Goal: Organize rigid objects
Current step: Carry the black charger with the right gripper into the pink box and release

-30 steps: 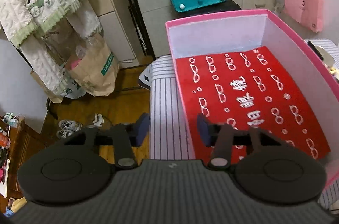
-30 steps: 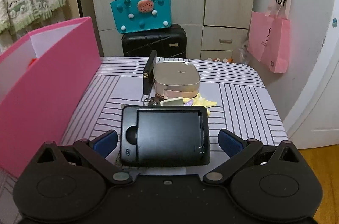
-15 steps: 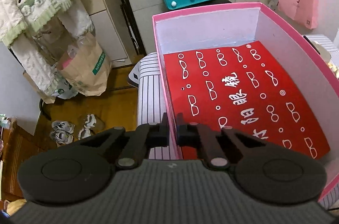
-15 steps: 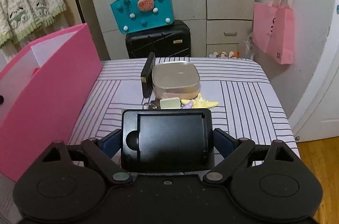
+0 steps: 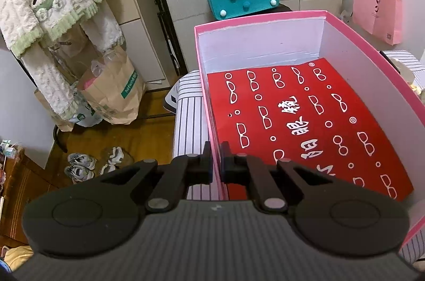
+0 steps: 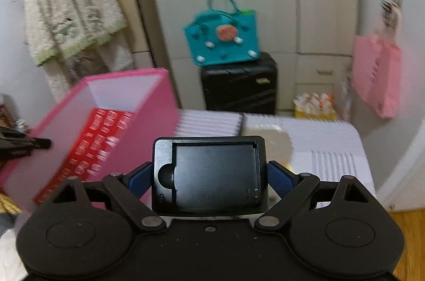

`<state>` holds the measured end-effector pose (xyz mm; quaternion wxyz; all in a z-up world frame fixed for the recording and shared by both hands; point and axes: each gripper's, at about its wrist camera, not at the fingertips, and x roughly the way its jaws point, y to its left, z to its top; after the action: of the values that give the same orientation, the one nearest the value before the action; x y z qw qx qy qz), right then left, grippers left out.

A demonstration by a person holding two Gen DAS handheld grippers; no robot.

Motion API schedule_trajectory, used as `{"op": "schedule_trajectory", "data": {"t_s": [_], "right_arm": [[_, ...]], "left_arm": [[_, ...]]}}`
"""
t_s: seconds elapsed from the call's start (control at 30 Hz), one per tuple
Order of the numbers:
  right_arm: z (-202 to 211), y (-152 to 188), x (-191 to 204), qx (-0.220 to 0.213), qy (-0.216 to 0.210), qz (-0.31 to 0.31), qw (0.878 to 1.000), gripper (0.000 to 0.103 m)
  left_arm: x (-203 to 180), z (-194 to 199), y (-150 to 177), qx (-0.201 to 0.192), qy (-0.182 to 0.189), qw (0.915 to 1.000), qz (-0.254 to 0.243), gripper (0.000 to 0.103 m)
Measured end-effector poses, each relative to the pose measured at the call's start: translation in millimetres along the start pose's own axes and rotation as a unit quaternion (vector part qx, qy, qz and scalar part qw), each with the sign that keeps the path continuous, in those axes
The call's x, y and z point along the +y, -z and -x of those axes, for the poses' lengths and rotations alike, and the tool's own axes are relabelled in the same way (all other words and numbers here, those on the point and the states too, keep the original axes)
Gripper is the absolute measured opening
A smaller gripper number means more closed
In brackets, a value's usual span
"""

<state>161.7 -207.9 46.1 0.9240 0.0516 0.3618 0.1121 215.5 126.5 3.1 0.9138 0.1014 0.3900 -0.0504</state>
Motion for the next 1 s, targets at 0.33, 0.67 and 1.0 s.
{"op": "schedule_trajectory", "data": {"t_s": [0.33,0.67,1.0], "right_arm": [[-2,-32,47,0.009,-0.103,0.041,0.994,0.093],[-34,-56,92,0.049,-0.152,0.091,0.983,0.093],[-117,-86,139,0.156,-0.165,0.088,0.970,0.093]], "left_arm": [[-1,11,2,0.006,0.016,0.9998,0.001,0.005],[3,12,3,0.027,0.033,0.9989,0.017,0.004],[0,-2,8,0.025,0.025,0.9986,0.039,0.005]]}}
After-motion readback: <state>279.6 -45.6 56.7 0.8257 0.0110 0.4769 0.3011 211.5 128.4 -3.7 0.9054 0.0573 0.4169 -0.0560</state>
